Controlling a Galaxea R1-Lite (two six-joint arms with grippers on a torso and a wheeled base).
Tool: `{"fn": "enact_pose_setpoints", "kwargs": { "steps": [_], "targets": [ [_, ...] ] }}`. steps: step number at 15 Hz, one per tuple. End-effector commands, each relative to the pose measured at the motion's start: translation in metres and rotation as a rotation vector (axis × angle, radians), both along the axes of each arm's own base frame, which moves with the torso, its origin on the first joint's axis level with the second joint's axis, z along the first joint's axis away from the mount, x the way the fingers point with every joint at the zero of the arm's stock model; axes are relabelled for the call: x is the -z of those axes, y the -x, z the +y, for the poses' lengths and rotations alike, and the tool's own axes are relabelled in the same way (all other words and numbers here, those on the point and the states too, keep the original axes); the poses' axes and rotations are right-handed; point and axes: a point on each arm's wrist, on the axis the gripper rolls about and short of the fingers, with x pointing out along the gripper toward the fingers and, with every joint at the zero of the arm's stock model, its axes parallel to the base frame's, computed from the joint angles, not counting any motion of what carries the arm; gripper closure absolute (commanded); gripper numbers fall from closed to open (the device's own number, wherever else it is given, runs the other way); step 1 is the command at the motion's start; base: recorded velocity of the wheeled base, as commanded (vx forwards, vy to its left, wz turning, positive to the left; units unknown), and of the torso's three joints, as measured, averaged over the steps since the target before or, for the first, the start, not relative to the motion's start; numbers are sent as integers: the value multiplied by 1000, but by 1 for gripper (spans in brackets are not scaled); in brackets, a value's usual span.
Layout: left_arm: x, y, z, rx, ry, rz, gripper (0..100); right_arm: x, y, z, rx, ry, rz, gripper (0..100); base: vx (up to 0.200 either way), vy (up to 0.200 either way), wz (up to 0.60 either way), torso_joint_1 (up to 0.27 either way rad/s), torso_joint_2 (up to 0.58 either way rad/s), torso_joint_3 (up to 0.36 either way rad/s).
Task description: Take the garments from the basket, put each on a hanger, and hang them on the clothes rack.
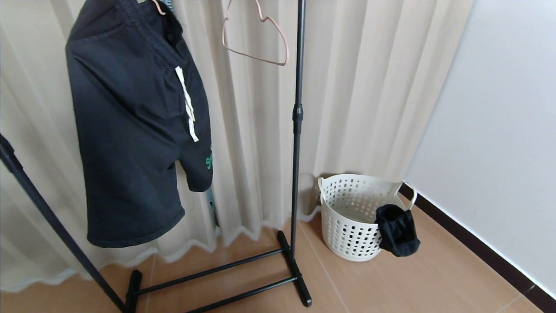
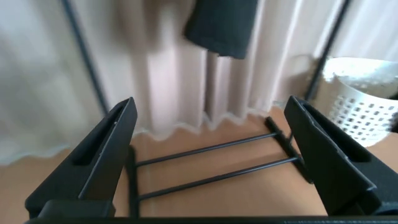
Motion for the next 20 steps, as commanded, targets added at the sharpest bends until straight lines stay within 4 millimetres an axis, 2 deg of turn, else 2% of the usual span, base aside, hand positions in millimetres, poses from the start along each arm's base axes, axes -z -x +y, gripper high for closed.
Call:
{"fn": "enact_pose_setpoints", "kwargs": {
  "steps": [1,12,19,20],
  "targets": [
    [0,0,0,-1,0,1,0,0,0,0,-1,1,0,0,200,-200,0,2,2,2],
    [0,0,0,-1,0,1,0,0,0,0,-1,1,0,0,200,-200,0,1,5,3],
    [0,0,0,-1,0,1,0,0,0,0,-1,1,0,0,0,-200,0,4,5,2],
    [0,0,0,-1,-1,2,0,0,0,0,-1,1,2,0,0,0,0,0,0,0]
  ]
}}
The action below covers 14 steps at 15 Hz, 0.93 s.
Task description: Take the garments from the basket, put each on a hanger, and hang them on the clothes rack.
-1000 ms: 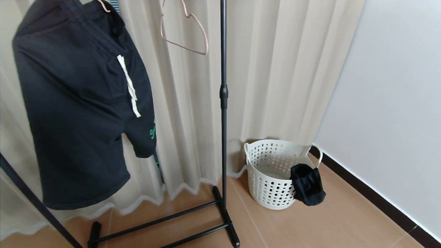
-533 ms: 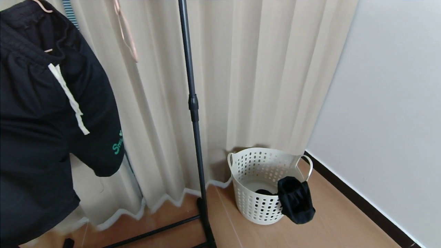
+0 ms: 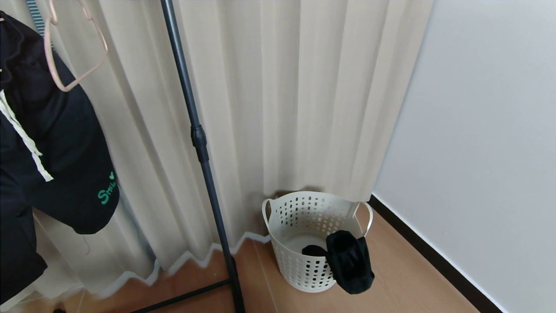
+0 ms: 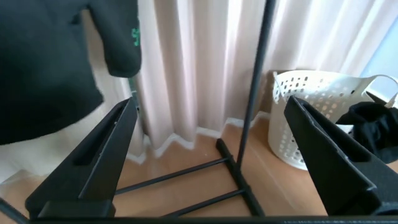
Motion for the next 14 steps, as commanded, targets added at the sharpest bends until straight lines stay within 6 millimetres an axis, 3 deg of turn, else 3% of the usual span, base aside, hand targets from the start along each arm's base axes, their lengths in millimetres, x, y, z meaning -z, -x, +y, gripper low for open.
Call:
{"fn": "enact_pose_setpoints", "kwargs": {
  "steps": [1,14],
  "targets": [
    [0,0,0,-1,1,1,0,0,0,0,0,0,0,0,0,0,0,0,0,0],
    [1,0,0,7,-22,-3,0,0,0,0,2,1,-2,0,0,0,0,0,0,0]
  ]
}}
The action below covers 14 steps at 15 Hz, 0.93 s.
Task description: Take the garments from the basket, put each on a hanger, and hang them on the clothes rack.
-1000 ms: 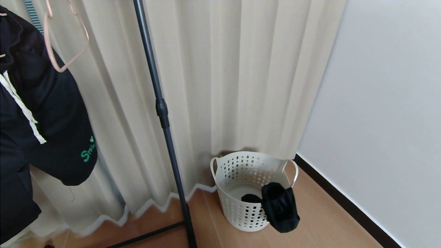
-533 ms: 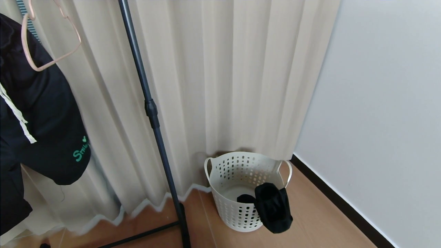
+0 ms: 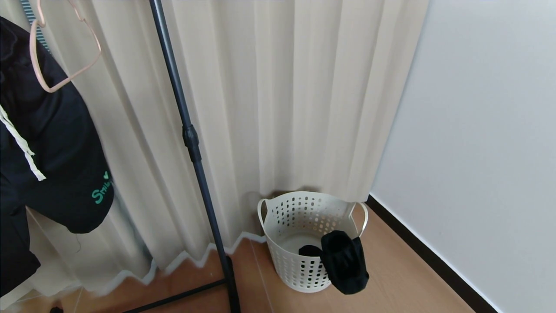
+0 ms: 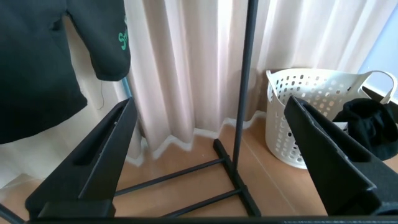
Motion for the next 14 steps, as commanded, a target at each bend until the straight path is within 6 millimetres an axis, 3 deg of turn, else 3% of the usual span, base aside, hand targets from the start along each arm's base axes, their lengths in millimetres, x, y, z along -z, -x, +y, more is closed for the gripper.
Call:
{"fn": "enact_pose_setpoints", "kwargs": {
  "steps": [1,14],
  "targets": [
    [0,0,0,-1,1,-1,0,0,0,0,0,1,-1,0,0,0,0,0,0,0],
    [0,0,0,3,5,-1,0,1,0,0,-1,10,4,0,0,0,0,2,1,-164]
  ]
}}
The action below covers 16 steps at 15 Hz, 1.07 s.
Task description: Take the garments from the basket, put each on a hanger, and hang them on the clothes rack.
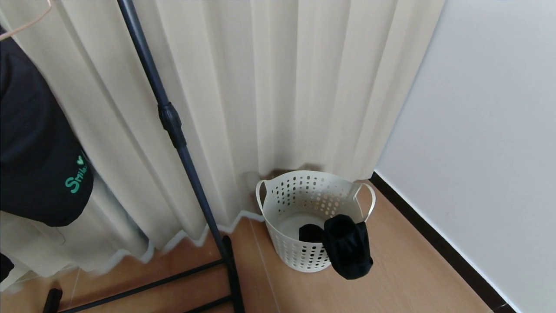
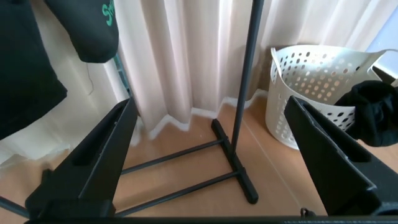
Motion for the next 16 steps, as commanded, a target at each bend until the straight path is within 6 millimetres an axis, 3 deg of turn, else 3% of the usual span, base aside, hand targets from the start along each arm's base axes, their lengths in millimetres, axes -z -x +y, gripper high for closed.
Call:
{"fn": "enact_pose_setpoints", "kwargs": {
  "steps": [1,16],
  "targets": [
    [0,0,0,1,1,0,0,0,0,0,0,2,2,0,0,0,0,2,2,-203],
    [0,0,0,1,1,0,0,0,0,0,-1,2,3,0,0,0,0,4,4,-198]
  ]
}}
